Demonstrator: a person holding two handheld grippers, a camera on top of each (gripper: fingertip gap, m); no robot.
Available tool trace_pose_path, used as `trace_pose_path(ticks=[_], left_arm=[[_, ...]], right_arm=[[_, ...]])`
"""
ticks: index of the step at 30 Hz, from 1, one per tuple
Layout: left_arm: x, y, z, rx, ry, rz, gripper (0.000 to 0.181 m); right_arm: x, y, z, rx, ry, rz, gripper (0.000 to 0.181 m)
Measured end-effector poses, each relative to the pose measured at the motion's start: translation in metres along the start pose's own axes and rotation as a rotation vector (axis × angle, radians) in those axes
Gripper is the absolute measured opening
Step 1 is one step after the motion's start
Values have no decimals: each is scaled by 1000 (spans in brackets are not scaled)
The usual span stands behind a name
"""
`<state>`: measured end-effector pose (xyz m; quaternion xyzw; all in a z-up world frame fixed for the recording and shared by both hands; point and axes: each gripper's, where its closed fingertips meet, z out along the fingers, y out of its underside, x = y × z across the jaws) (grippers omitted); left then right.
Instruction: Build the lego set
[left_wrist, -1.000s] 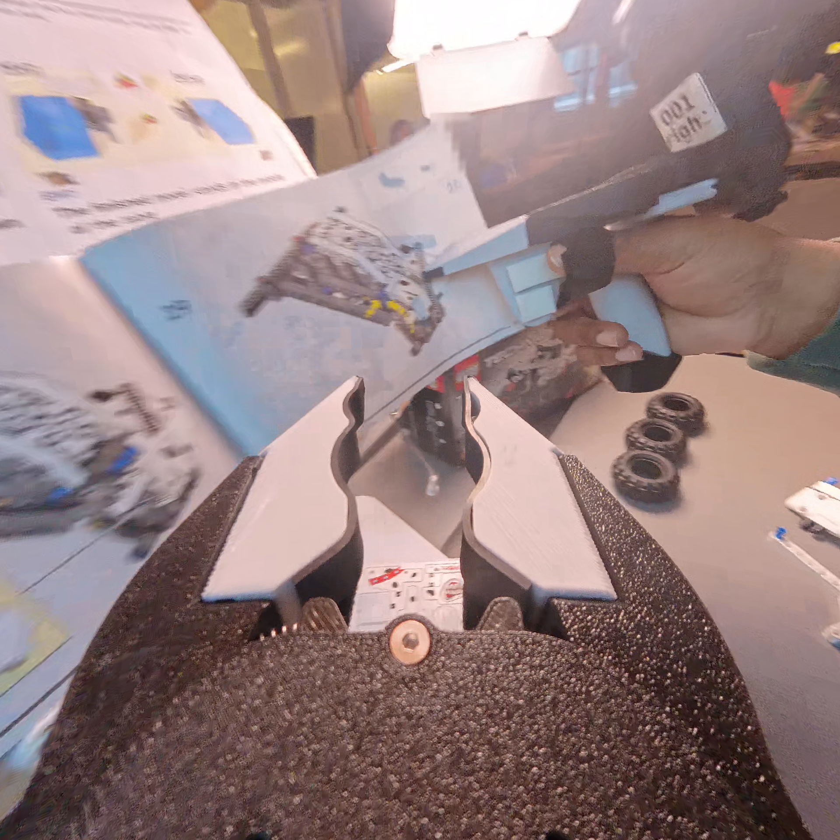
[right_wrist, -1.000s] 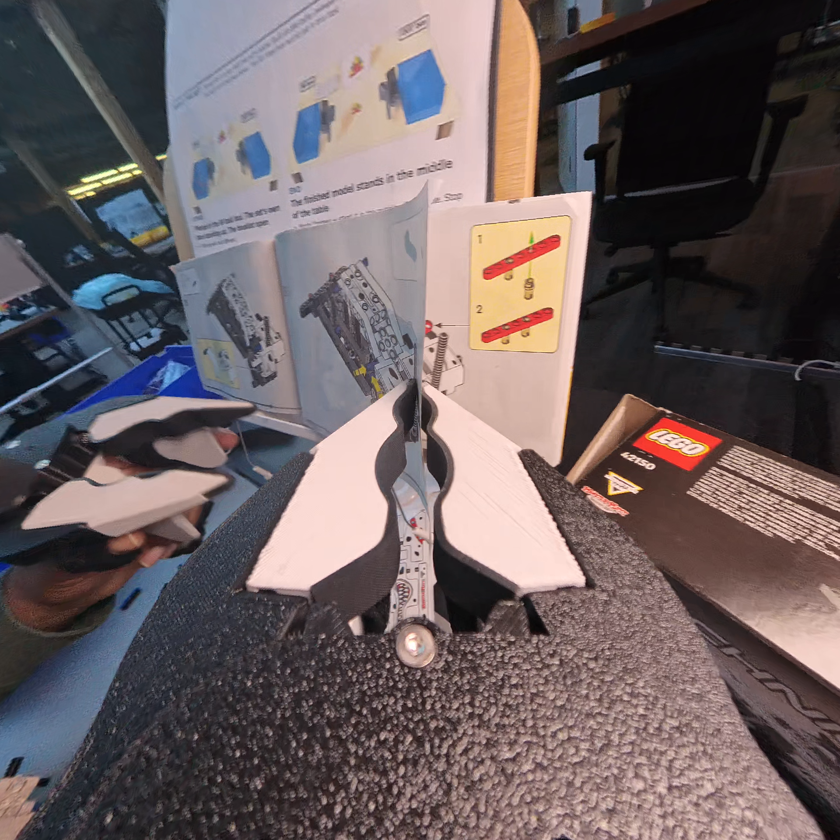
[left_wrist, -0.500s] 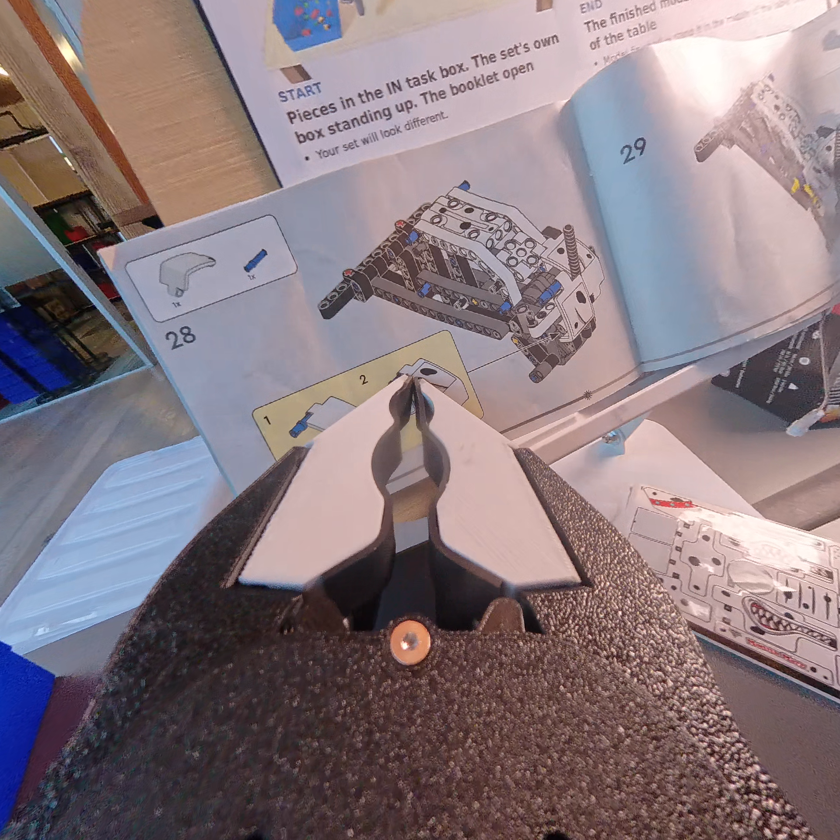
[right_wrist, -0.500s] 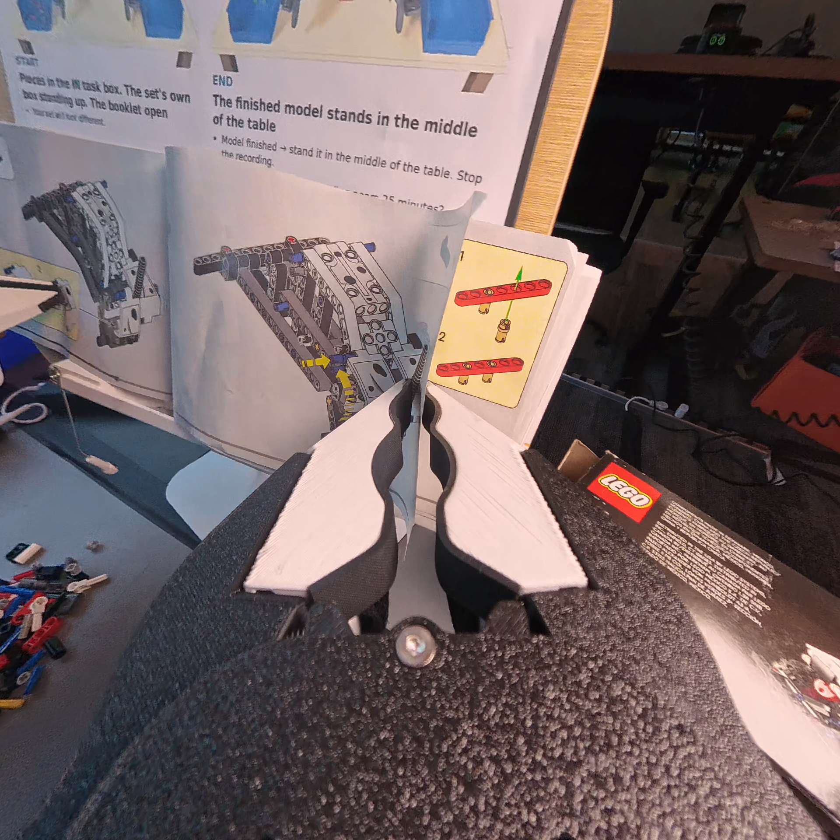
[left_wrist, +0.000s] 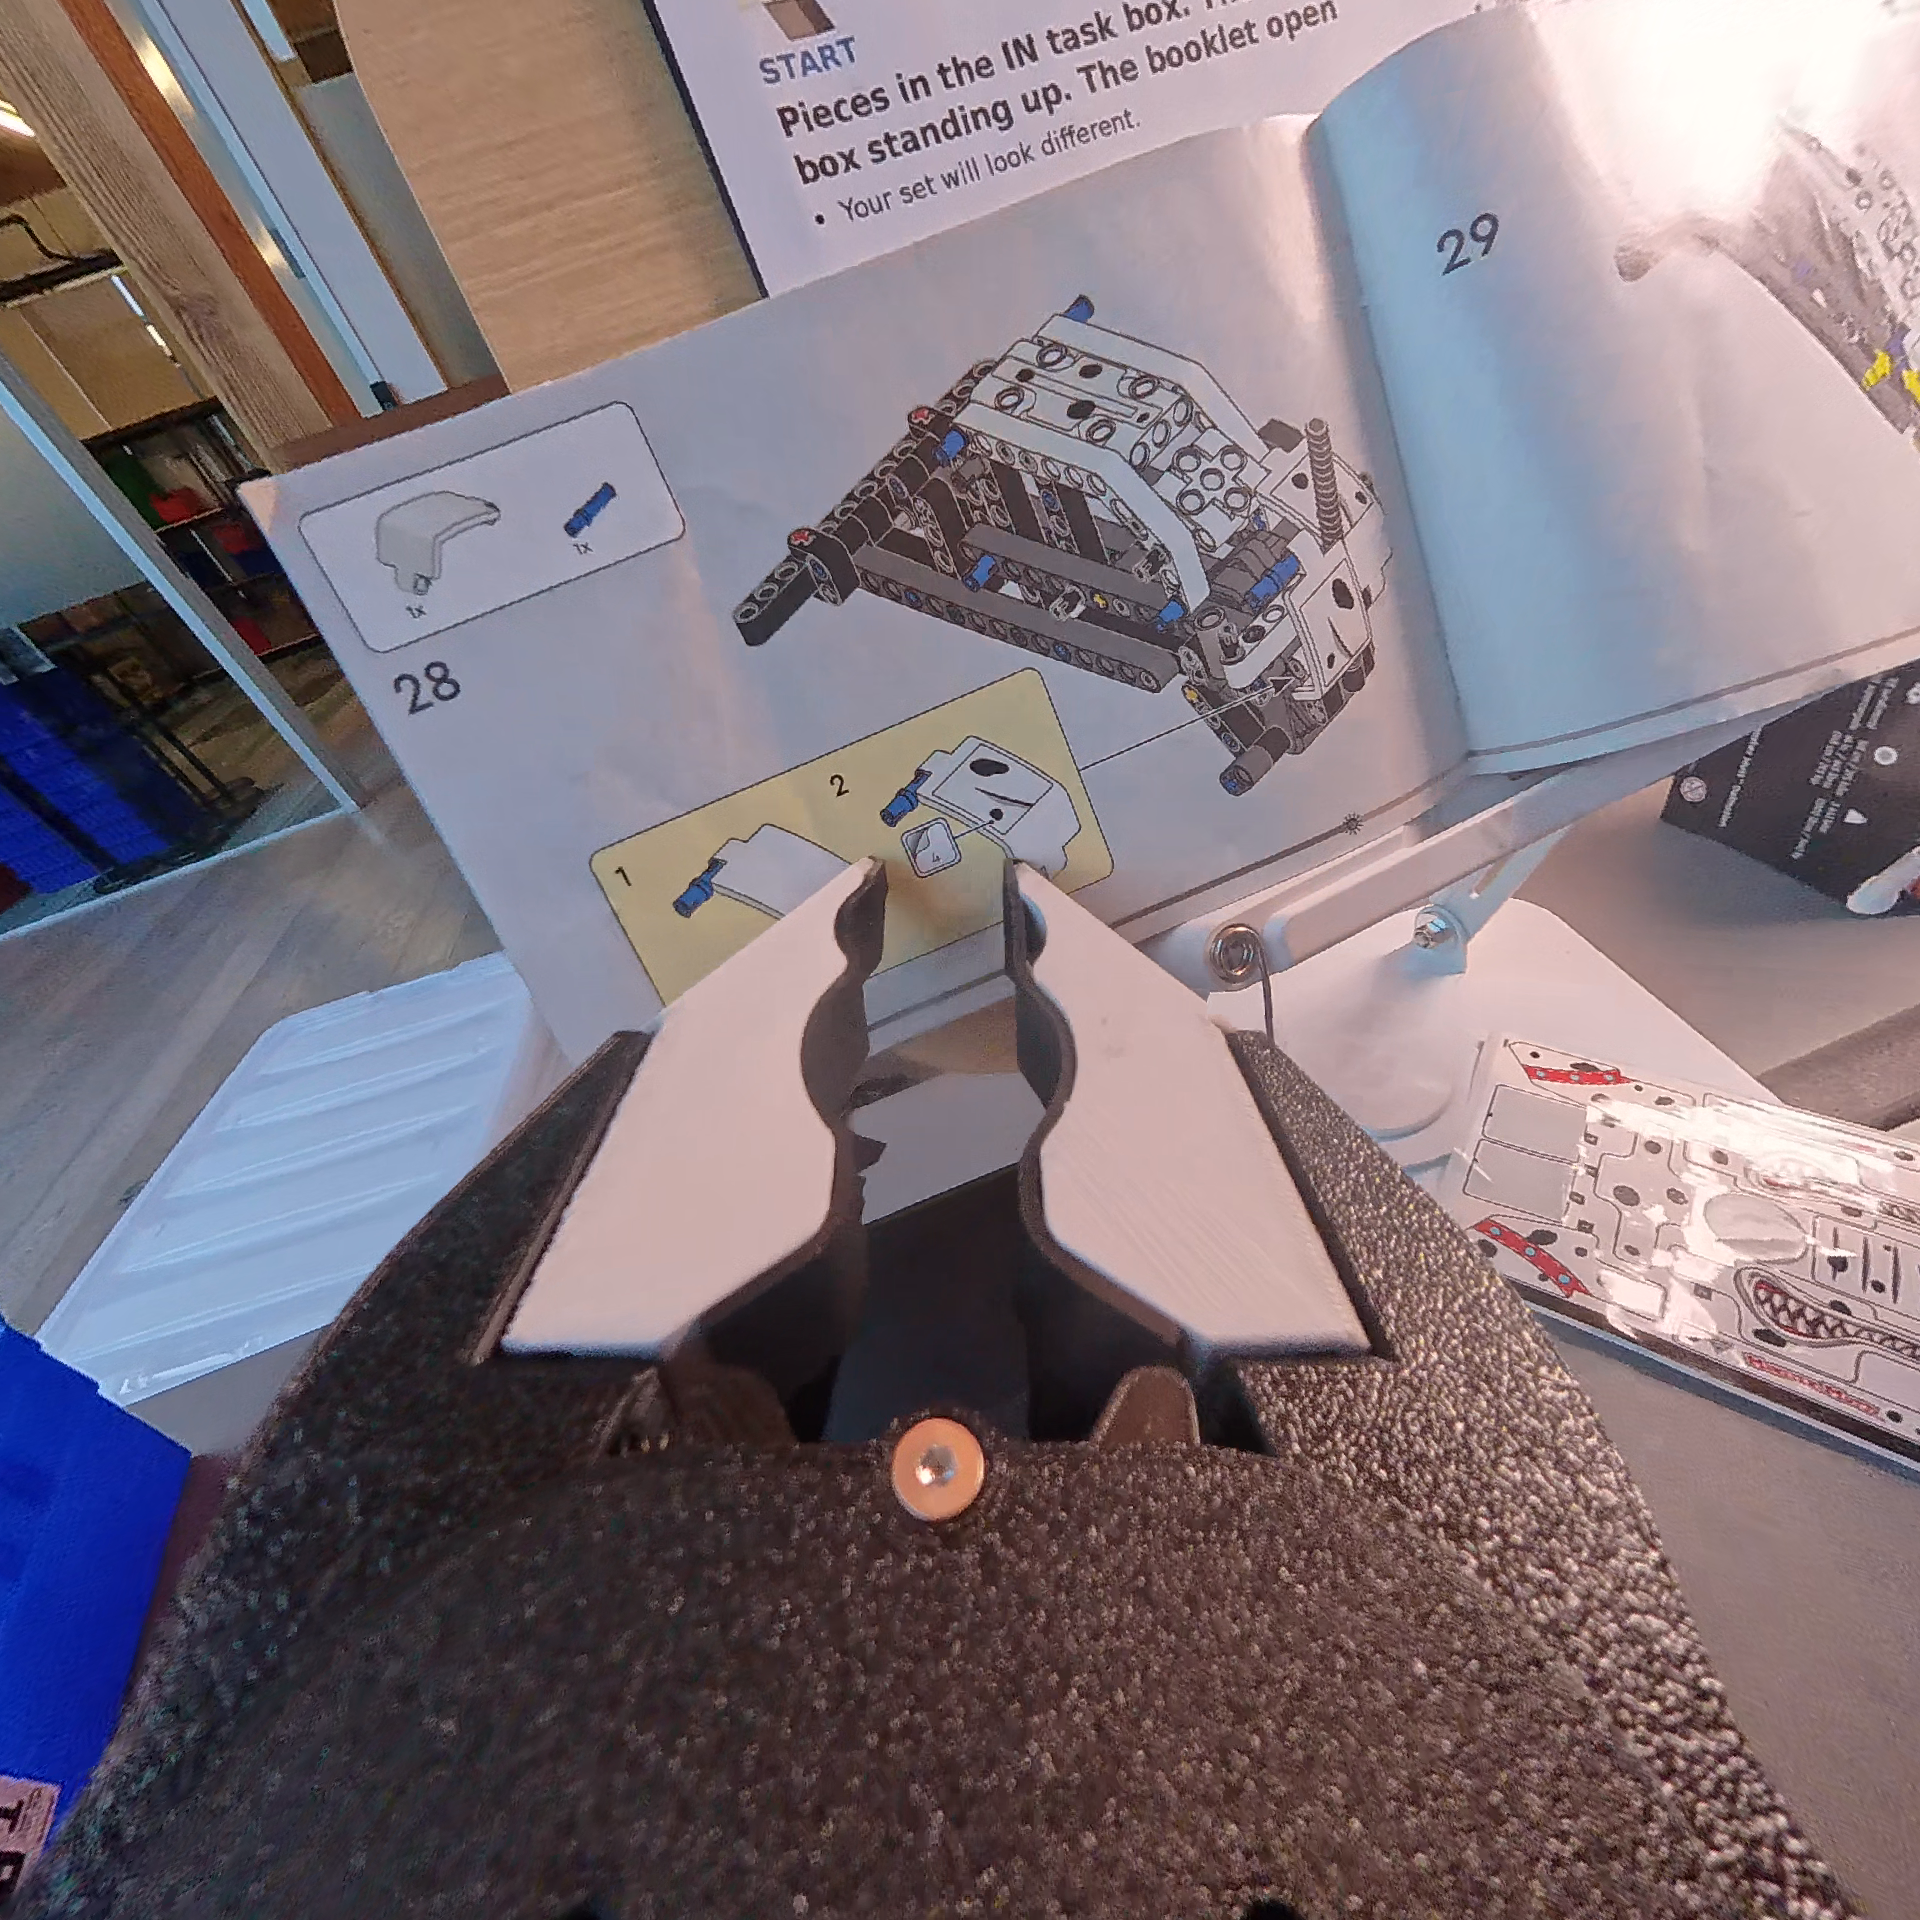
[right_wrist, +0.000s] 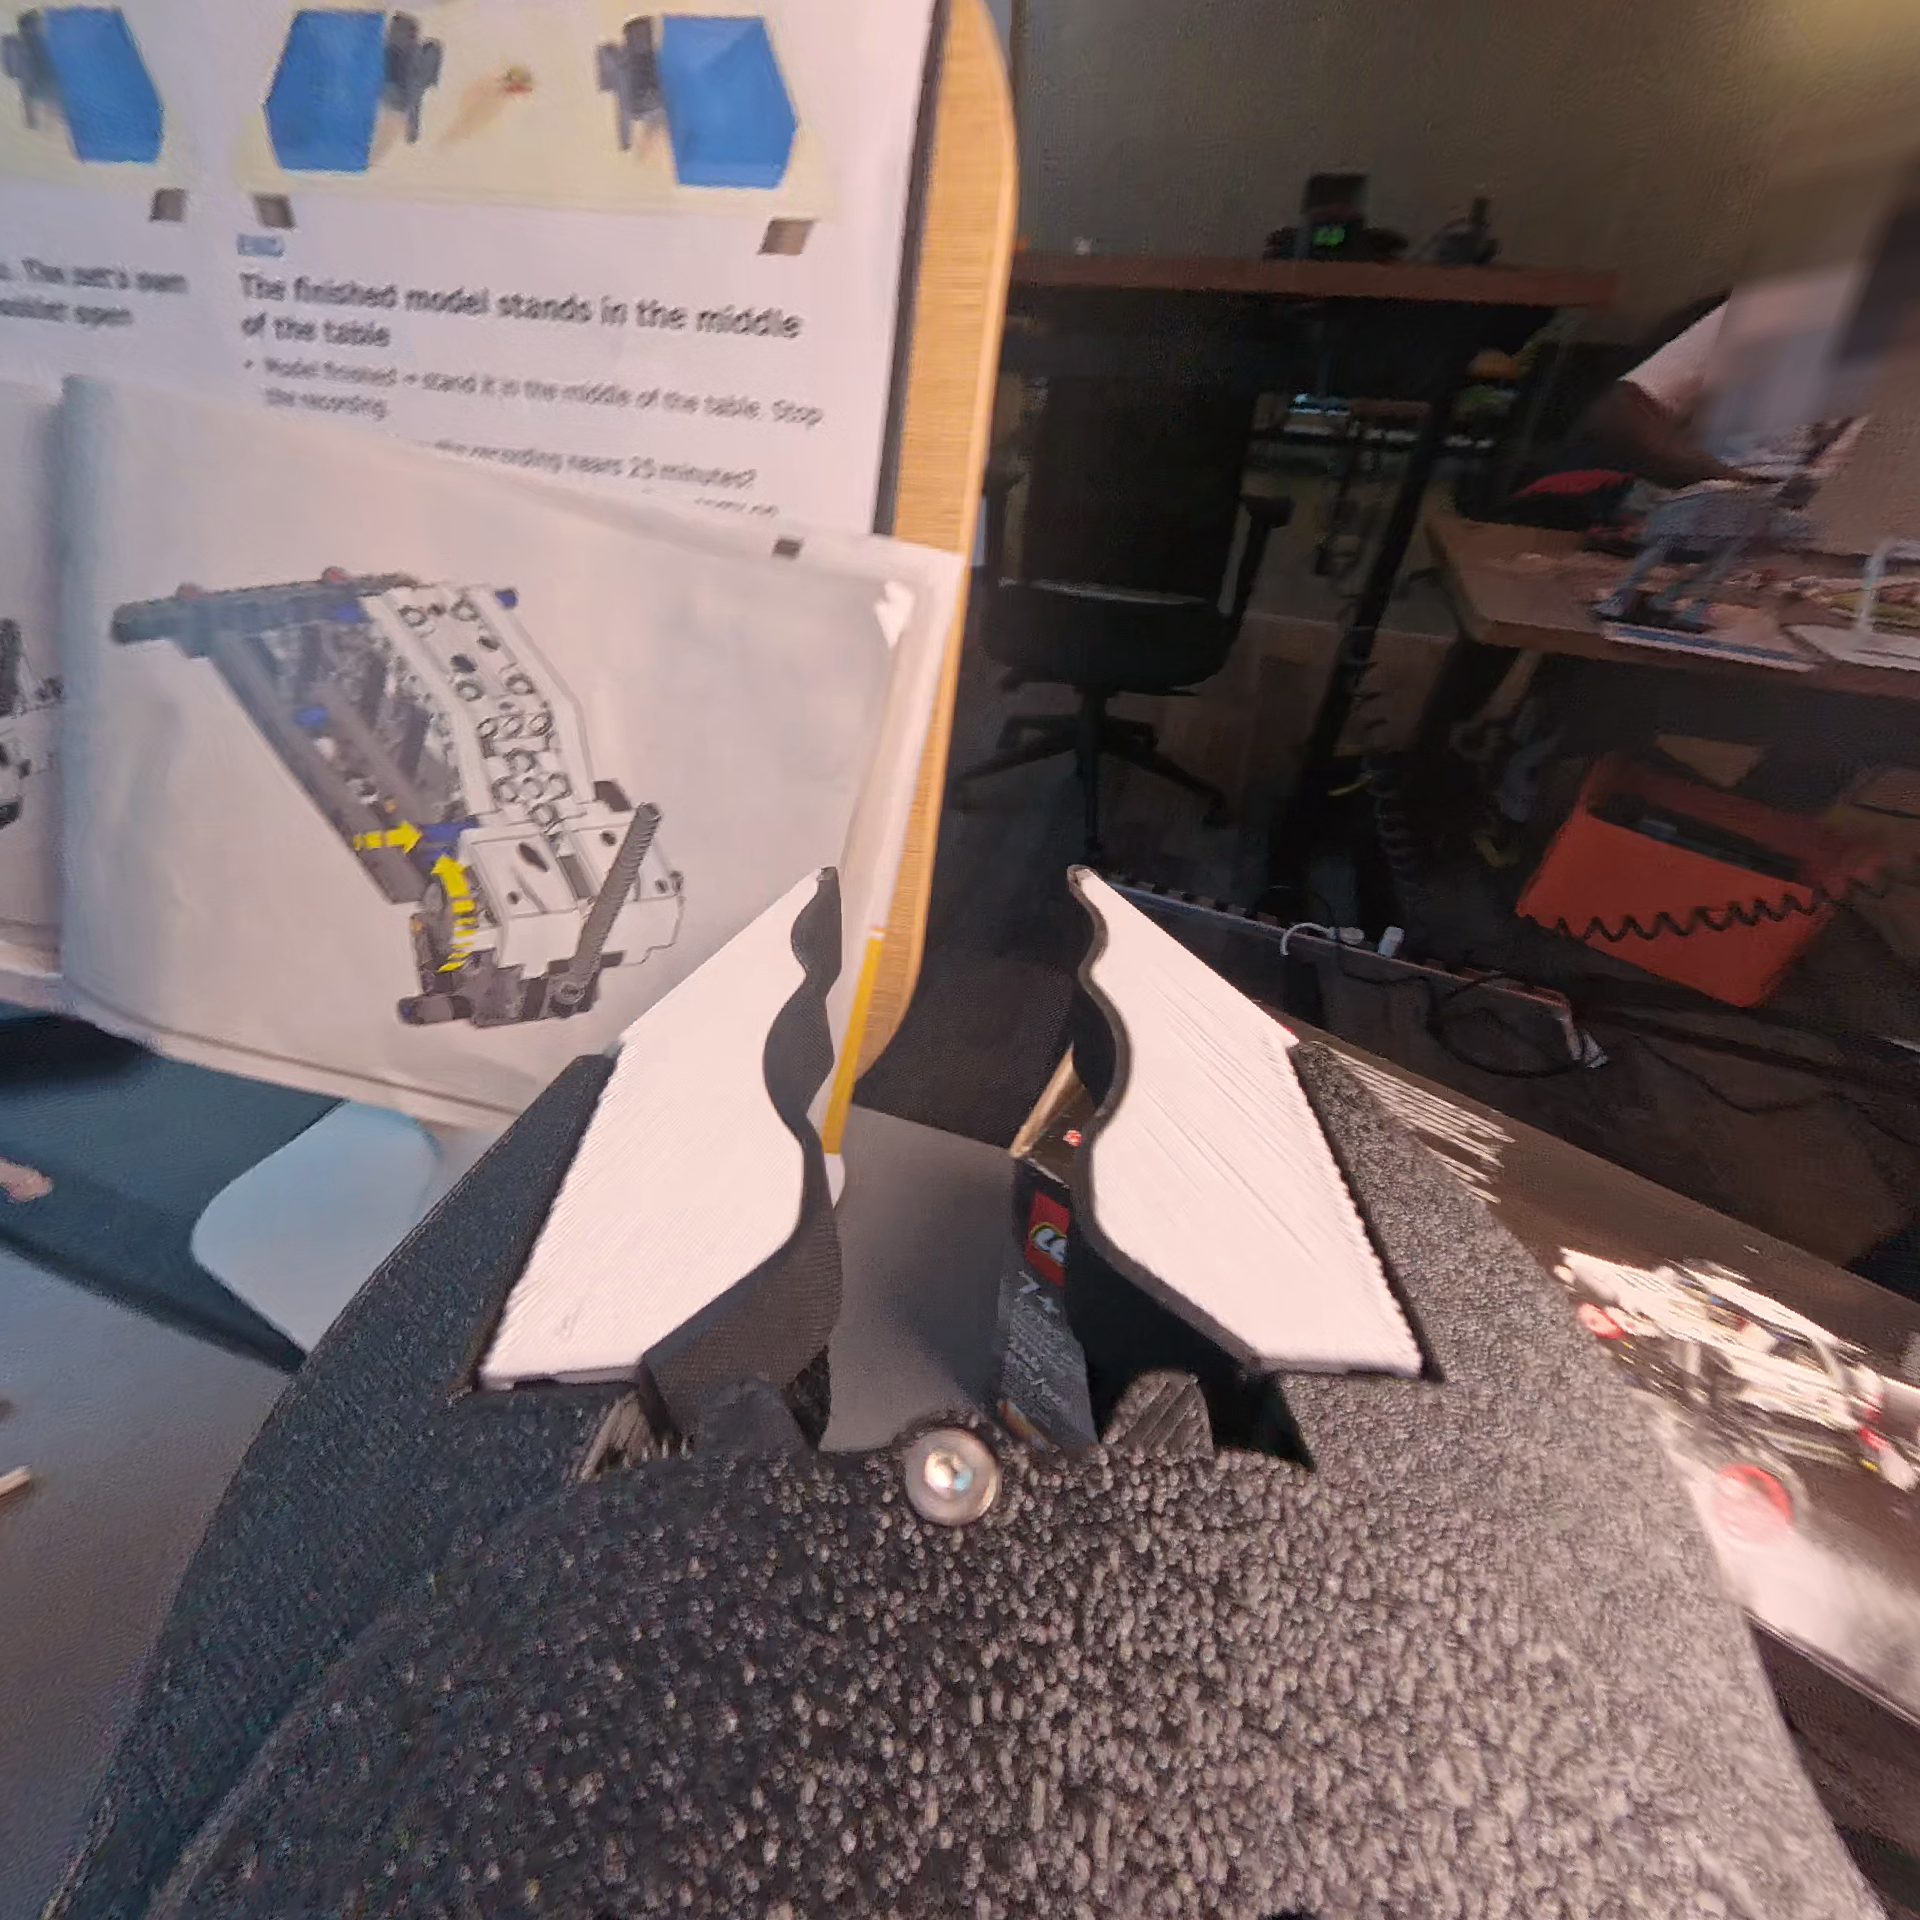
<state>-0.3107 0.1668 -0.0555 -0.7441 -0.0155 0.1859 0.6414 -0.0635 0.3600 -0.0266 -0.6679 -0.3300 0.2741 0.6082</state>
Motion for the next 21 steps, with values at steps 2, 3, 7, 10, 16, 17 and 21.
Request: trace_pose_path(ticks=[2, 3, 7, 10, 16, 17, 21], left_arm=[[2, -3, -1, 19, 7, -9, 32], [2, -5, -2, 30, 6, -9, 37], [3, -12, -4, 79, -5, 9, 61], [2, -16, -1, 101, -35, 34, 75], [-7, -8, 5, 63, -71, 26, 68], [-9, -6, 5, 54, -74, 32, 67], [-10, 2, 2, 47, -81, 44, 66]], right_arm=[[14, -11, -12, 58, 66, 20, 48], [12, -18, -18, 87, 70, 7, 49], [-46, -27, -33, 108, -83, -110, 48], [-89, -5, -25, -11, -148, -223, 47], [-81, 21, 14, -136, -53, -278, 53], [-80, 17, 16, -118, -49, -291, 53], [-77, -2, 25, -73, -32, -384, 52]])
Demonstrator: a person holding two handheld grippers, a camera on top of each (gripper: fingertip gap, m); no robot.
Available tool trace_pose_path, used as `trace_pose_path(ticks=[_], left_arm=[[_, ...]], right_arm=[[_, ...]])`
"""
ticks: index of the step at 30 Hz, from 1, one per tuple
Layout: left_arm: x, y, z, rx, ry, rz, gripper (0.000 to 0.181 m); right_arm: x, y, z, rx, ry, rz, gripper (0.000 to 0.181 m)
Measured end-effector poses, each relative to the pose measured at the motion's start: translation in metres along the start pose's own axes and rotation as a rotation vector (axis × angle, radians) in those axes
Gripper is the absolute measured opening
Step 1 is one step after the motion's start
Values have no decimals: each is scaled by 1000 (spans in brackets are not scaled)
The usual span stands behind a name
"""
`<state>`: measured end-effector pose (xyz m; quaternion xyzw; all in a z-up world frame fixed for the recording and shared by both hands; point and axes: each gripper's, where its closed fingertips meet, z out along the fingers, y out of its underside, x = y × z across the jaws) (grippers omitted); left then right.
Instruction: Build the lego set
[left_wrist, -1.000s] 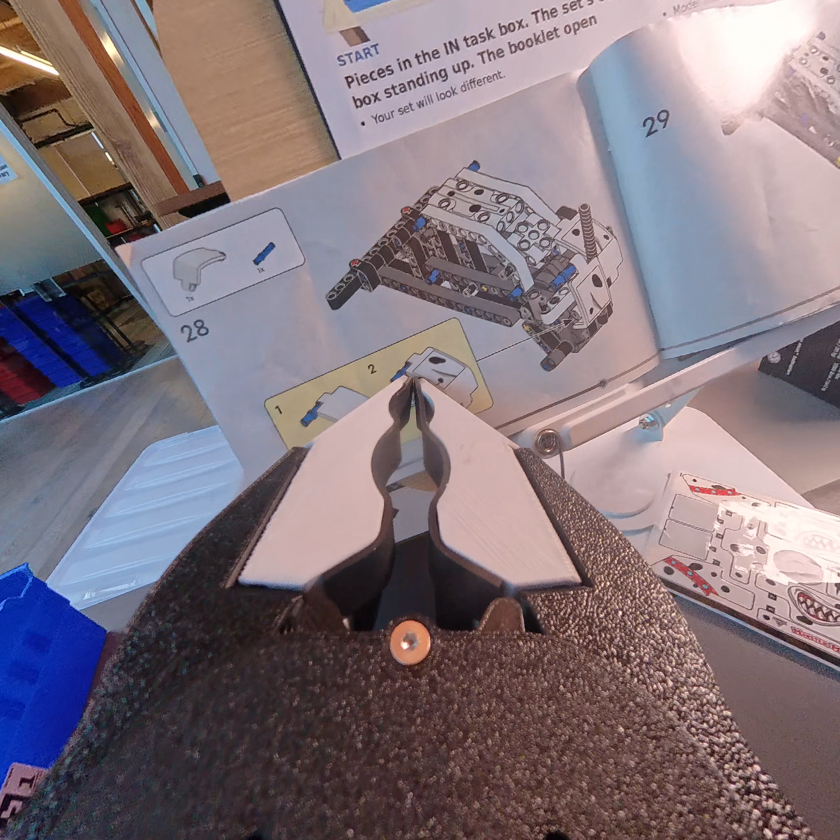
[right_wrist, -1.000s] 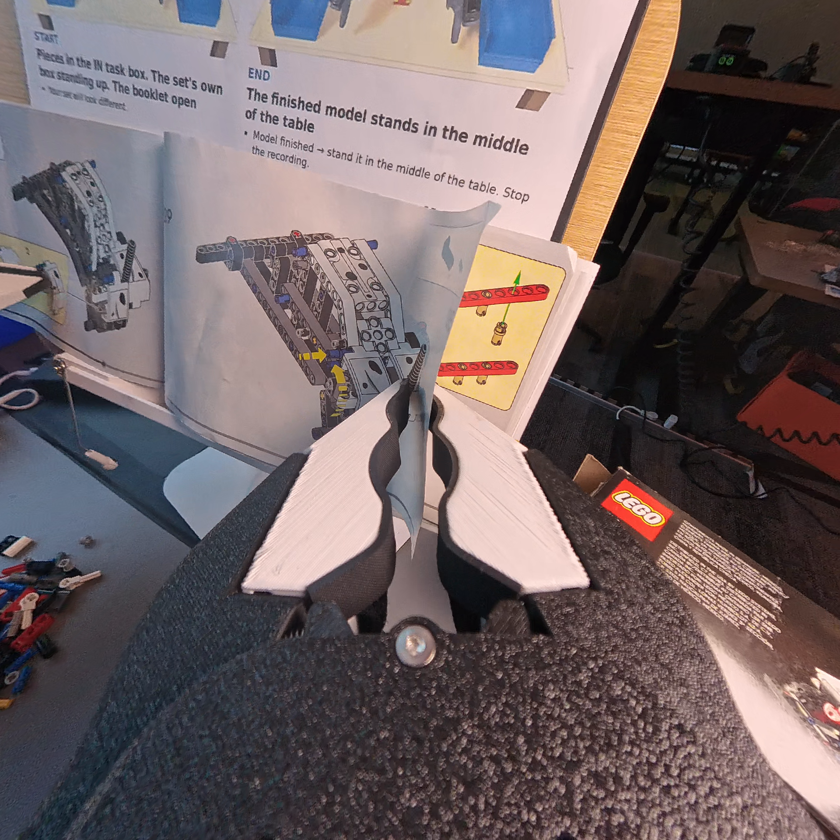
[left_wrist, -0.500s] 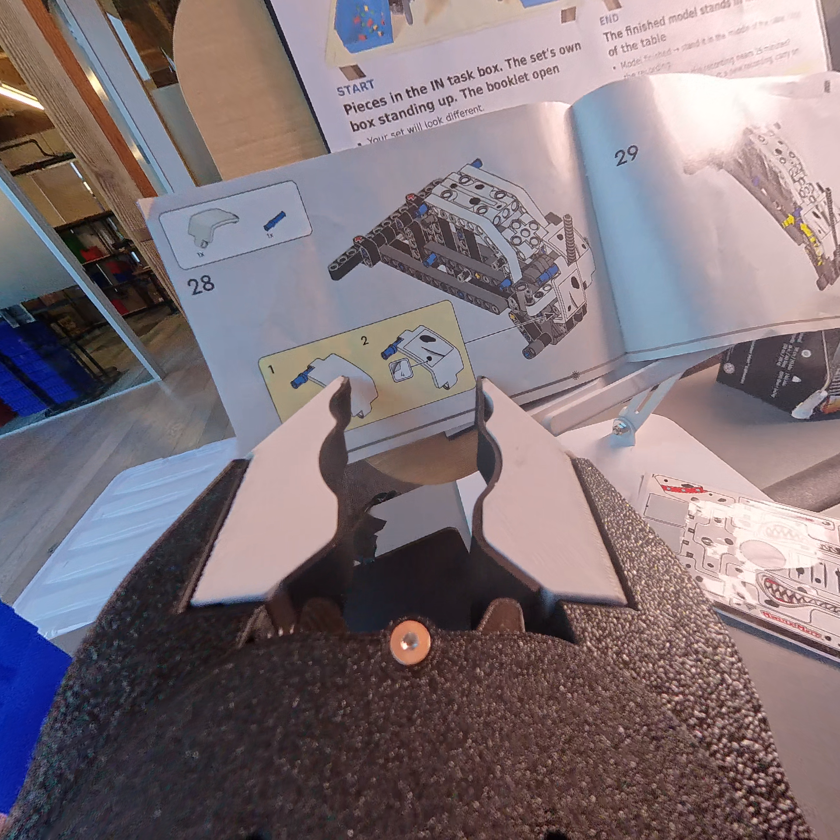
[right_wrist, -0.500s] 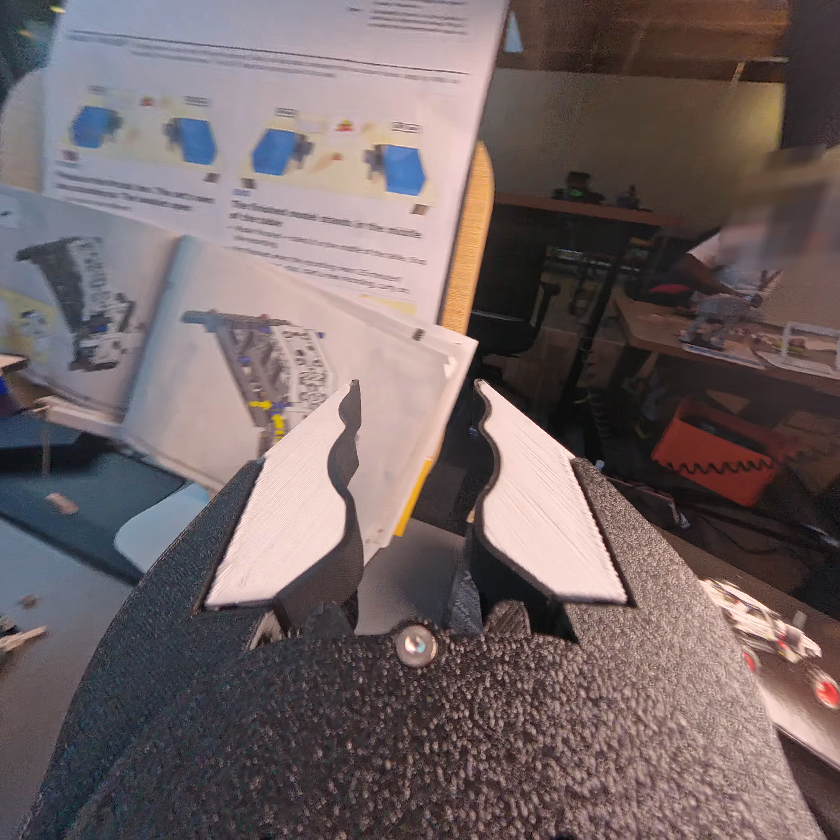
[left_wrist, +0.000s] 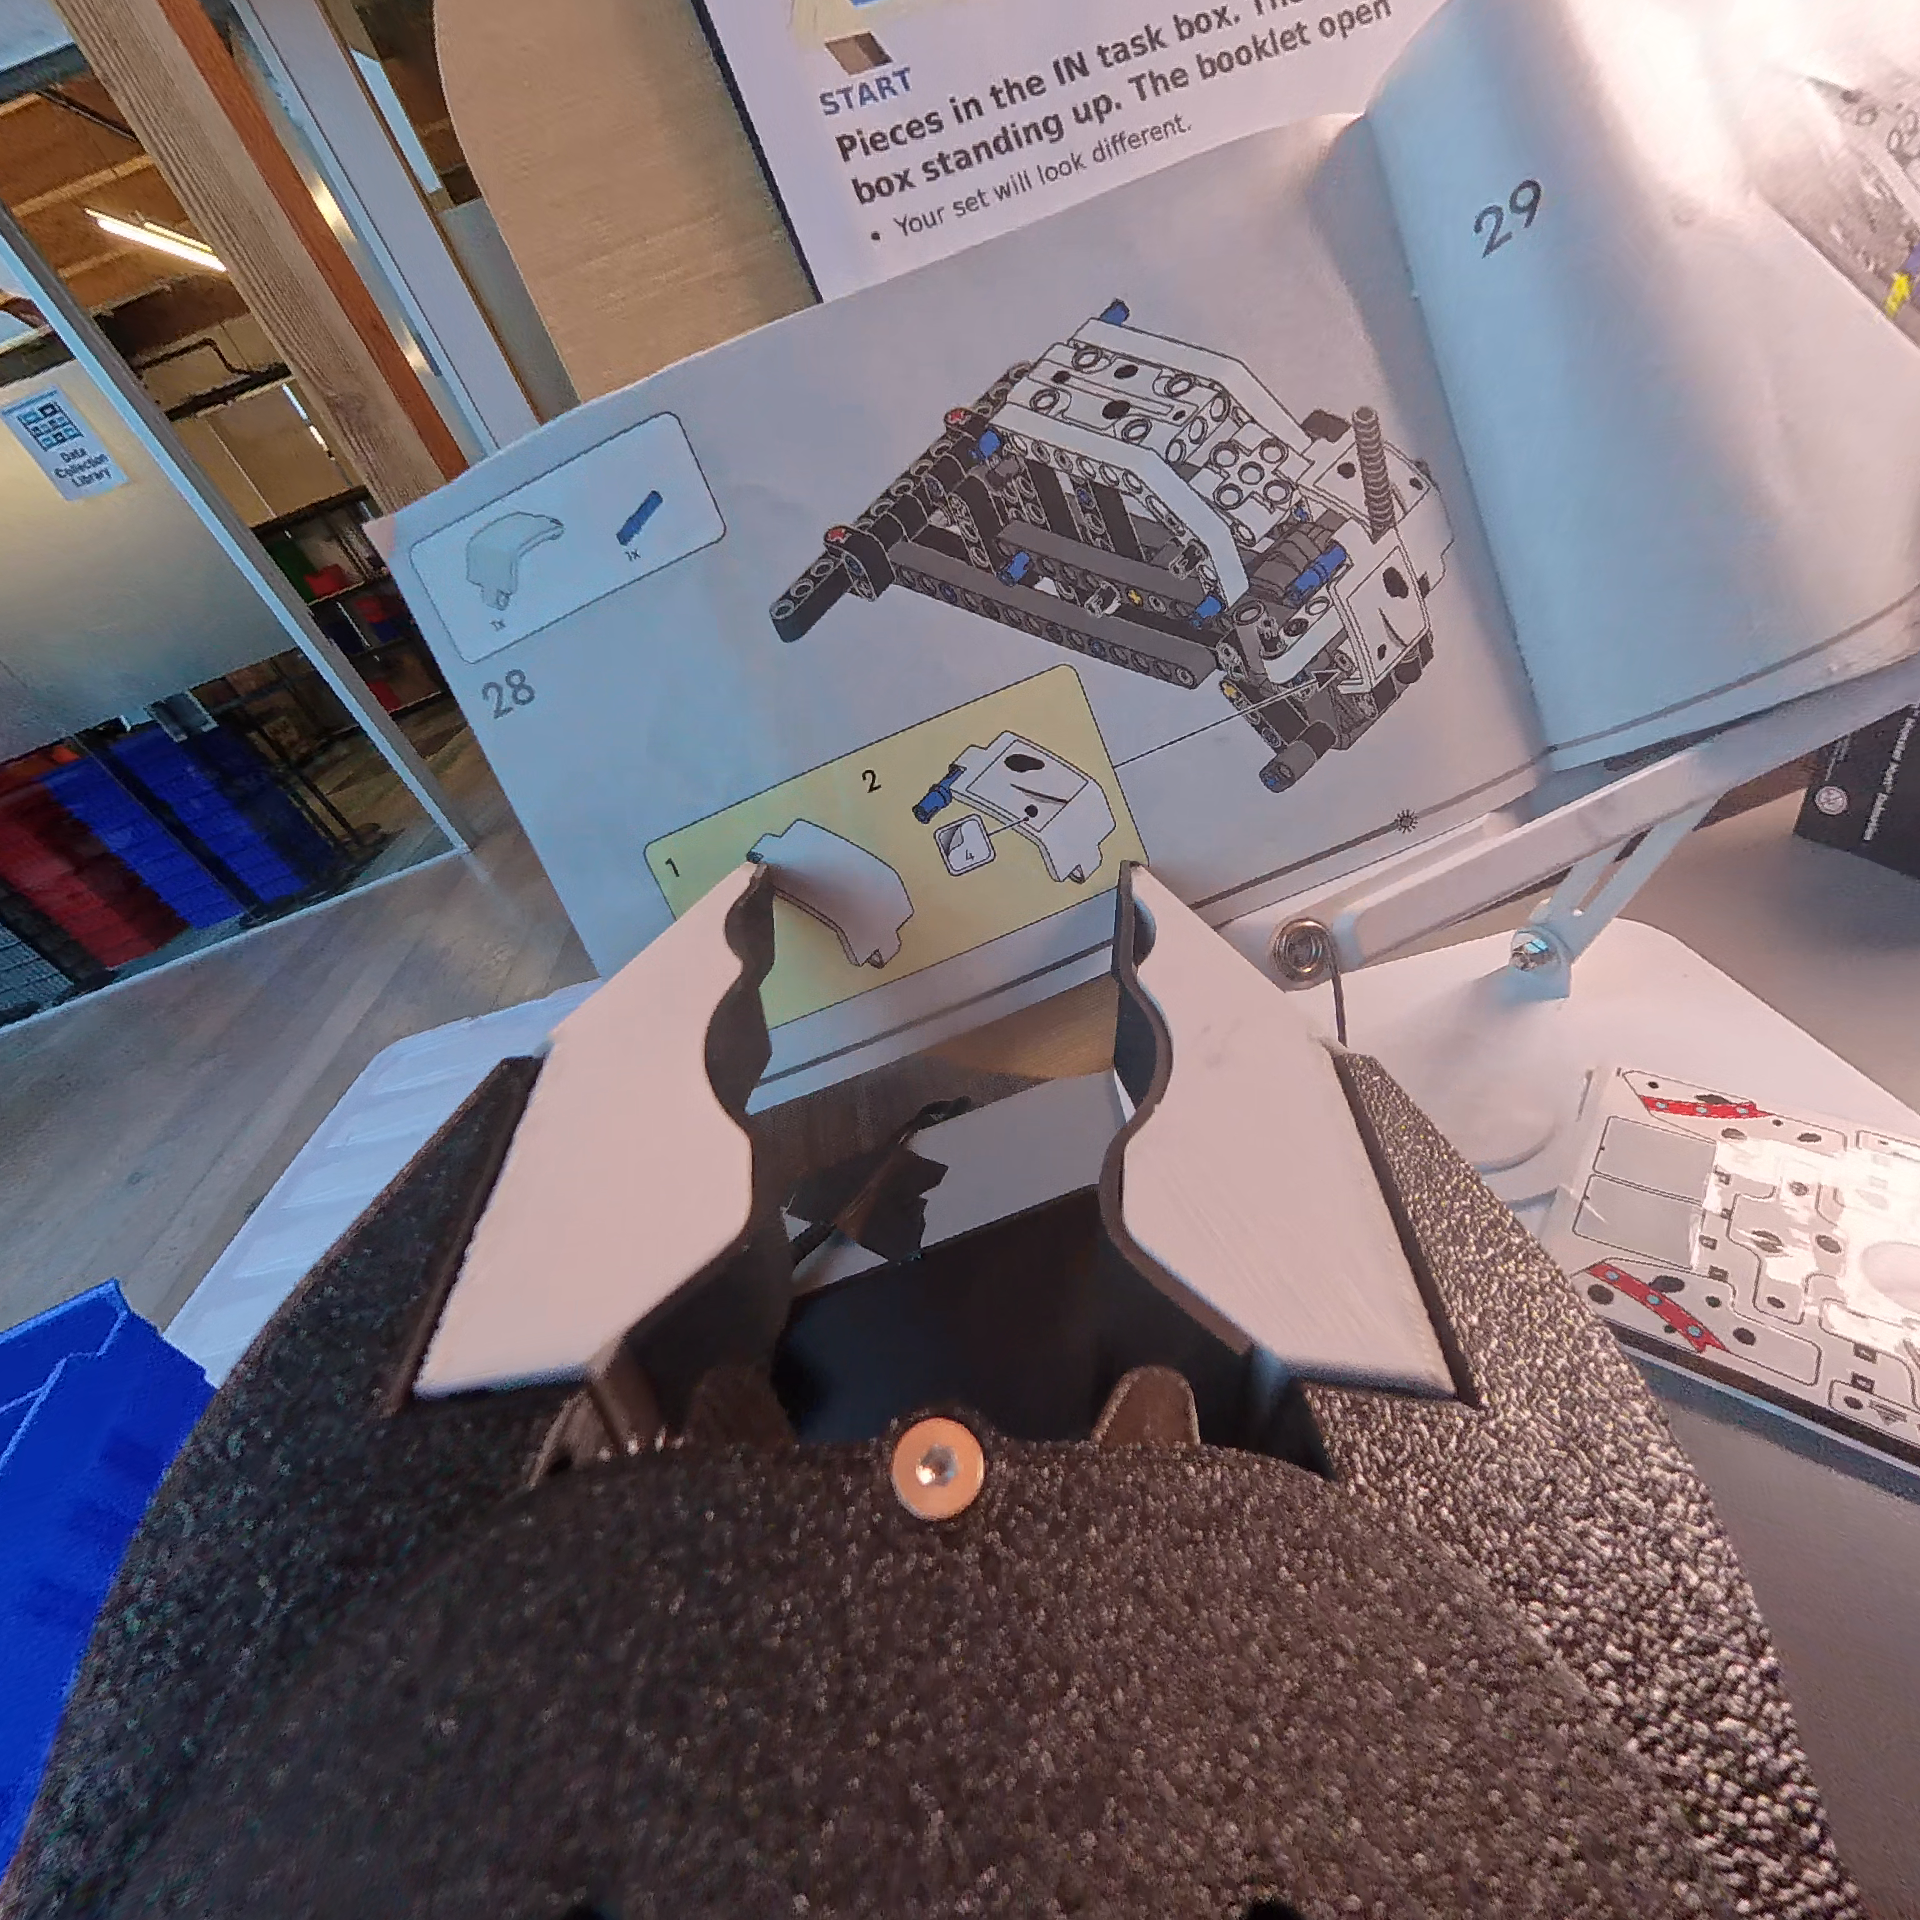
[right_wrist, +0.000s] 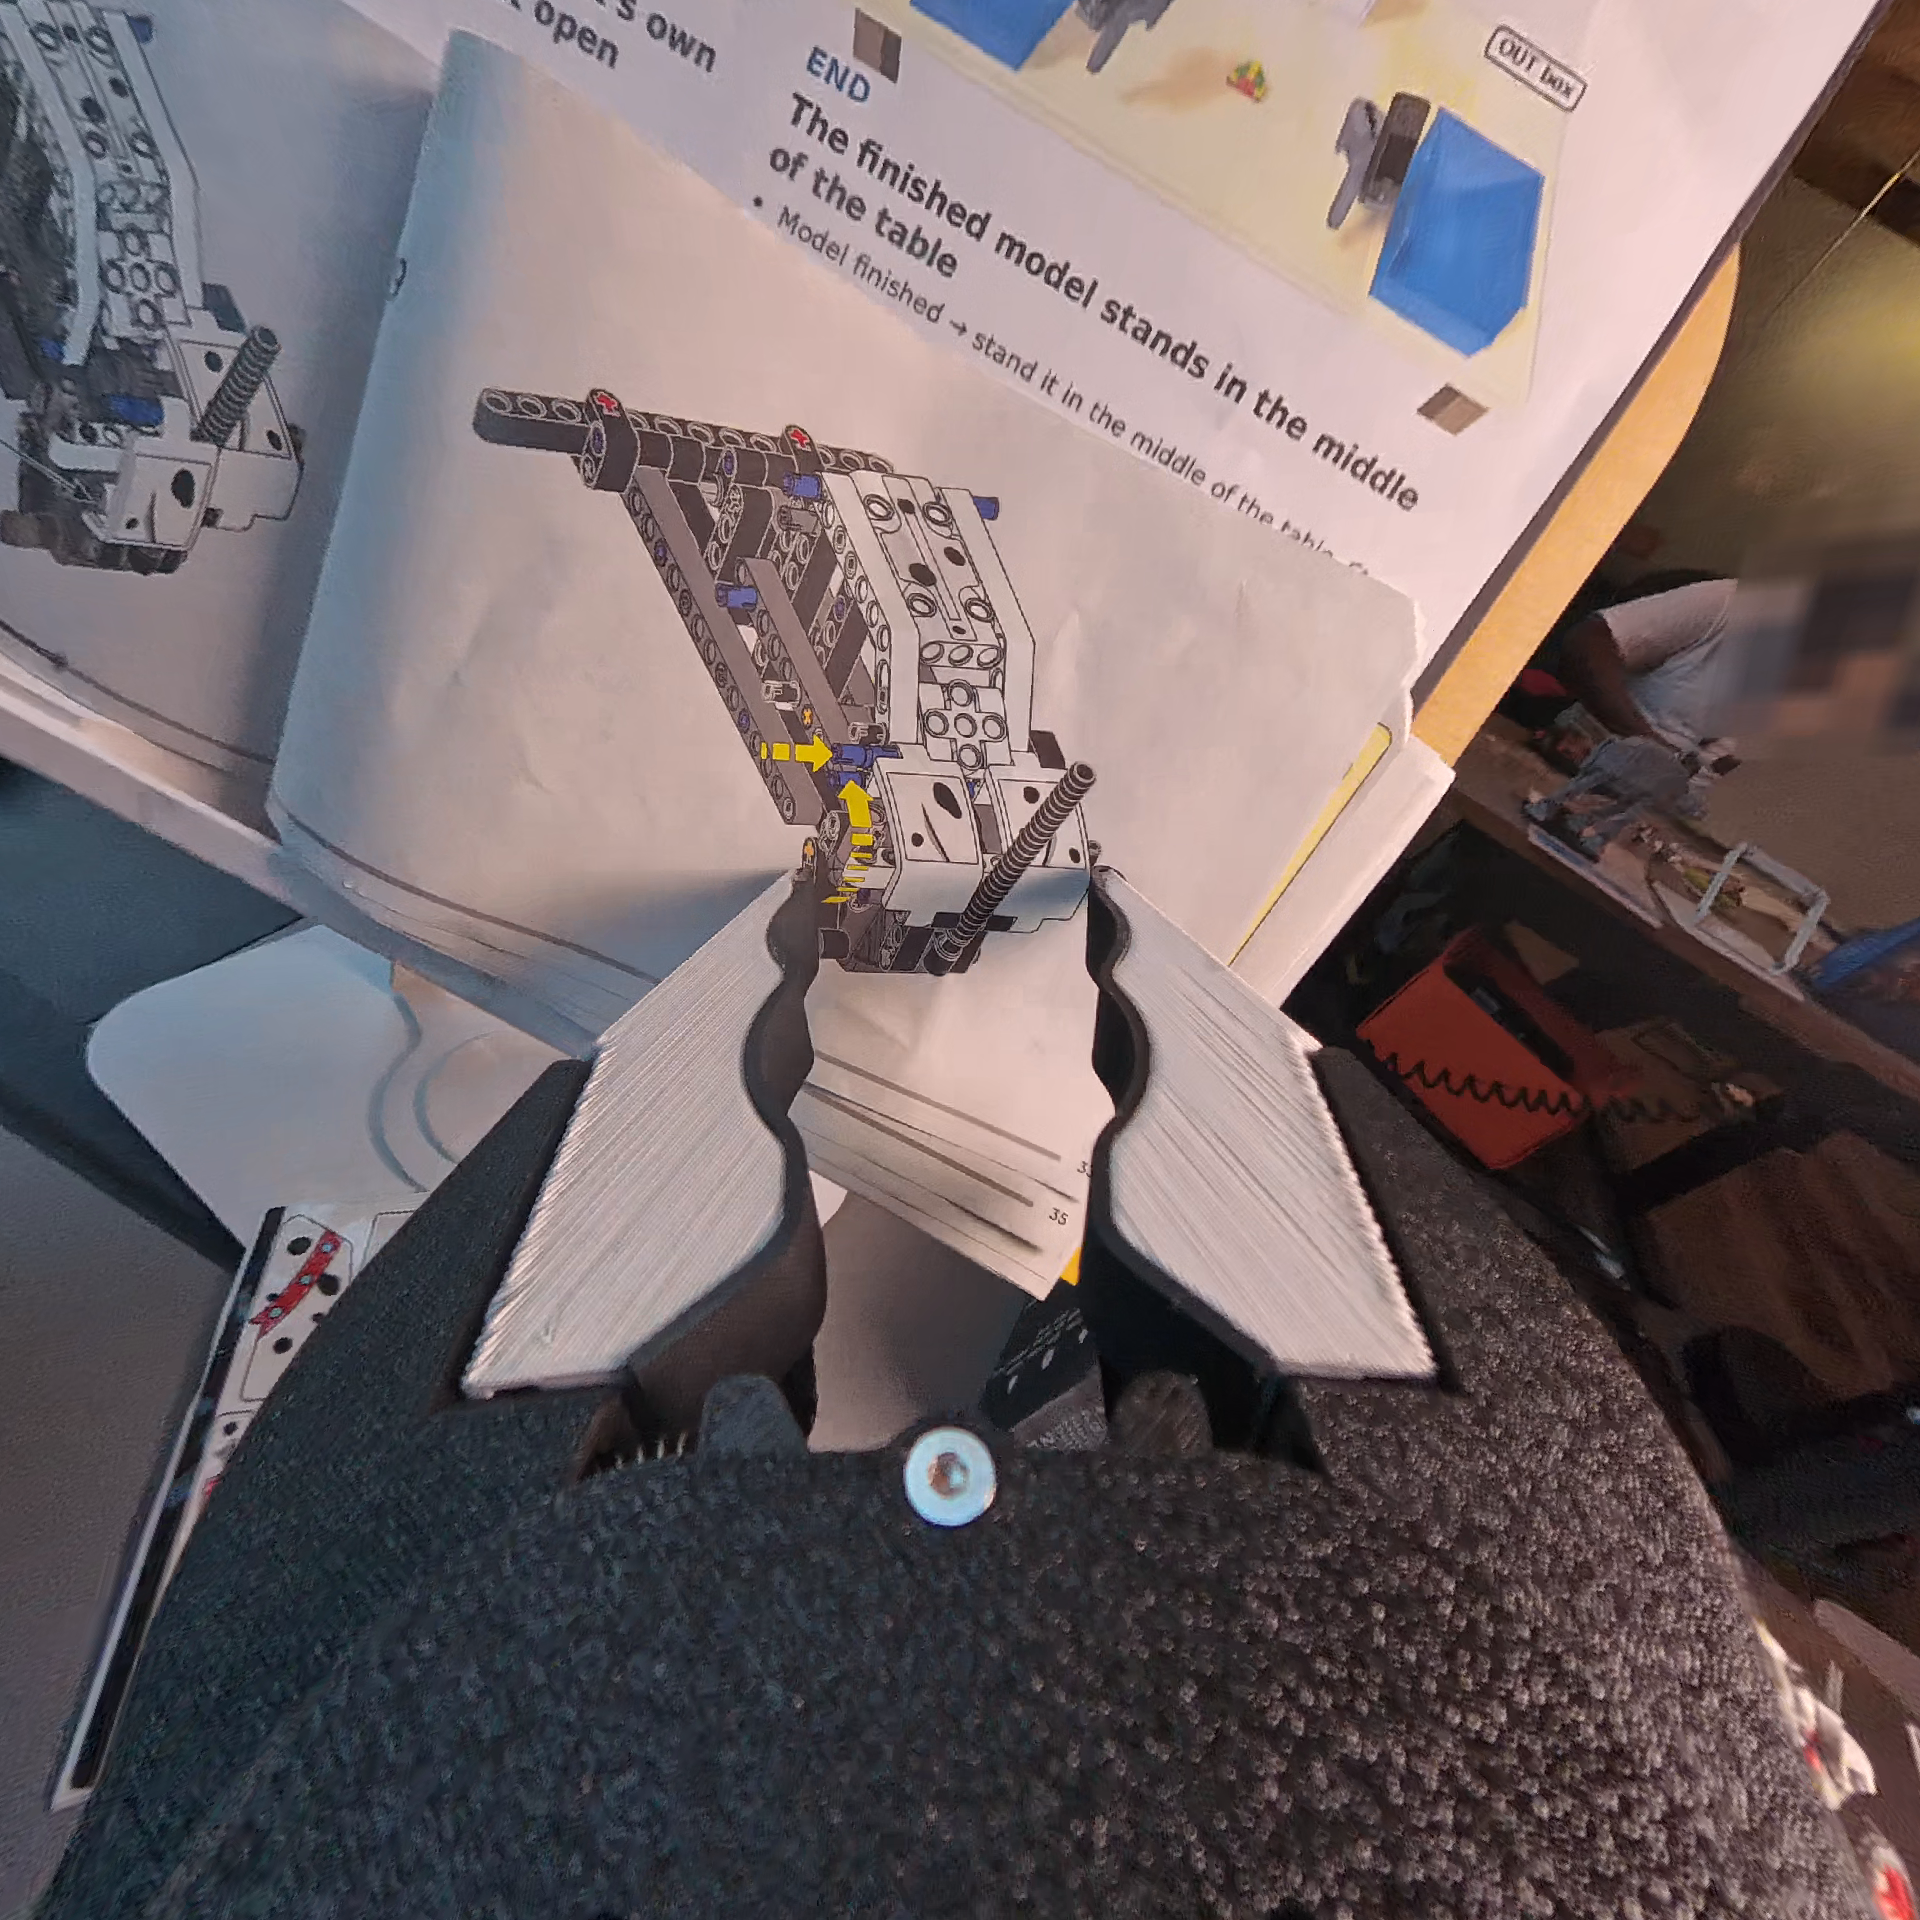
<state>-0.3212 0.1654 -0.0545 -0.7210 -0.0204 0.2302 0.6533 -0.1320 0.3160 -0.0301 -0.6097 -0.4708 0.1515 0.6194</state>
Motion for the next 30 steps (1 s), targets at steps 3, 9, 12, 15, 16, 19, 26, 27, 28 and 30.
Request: trace_pose_path(ticks=[3, 9, 12, 15, 16, 19, 26, 27, 28, 30], left_arm=[[-1, 3, -2, -4, -6, -20, 66], [-1, -2, -3, 15, -1, -22, 72], [1, -7, -2, 28, -2, -8, 79], [5, -5, 2, 11, 7, -20, 80], [6, -5, 3, 11, 6, -22, 80], [8, -4, 4, 9, -8, -17, 78], [23, -7, 2, -16, 41, 36, 3], [31, -9, 2, -16, 77, 28, 1], [37, -14, 0, -4, 107, 12, 1], [50, -31, -6, 56, 158, -15, 0]], right_arm=[[4, -8, 5, 19, 21, -58, 52], [0, 4, 0, 66, 52, -29, 45], [-2, 5, -3, 88, 53, -37, 45], [-2, 4, -9, 92, 46, -21, 48], [-2, 5, -11, 86, 42, -12, 48], [-10, 15, -12, 39, -7, 44, 51], [-12, 14, -8, 60, -37, 23, 53], [-10, 12, -7, 61, -32, 11, 54], [-6, 8, -7, 70, -20, -7, 54], [2, 1, -5, 82, -3, -38, 52]])
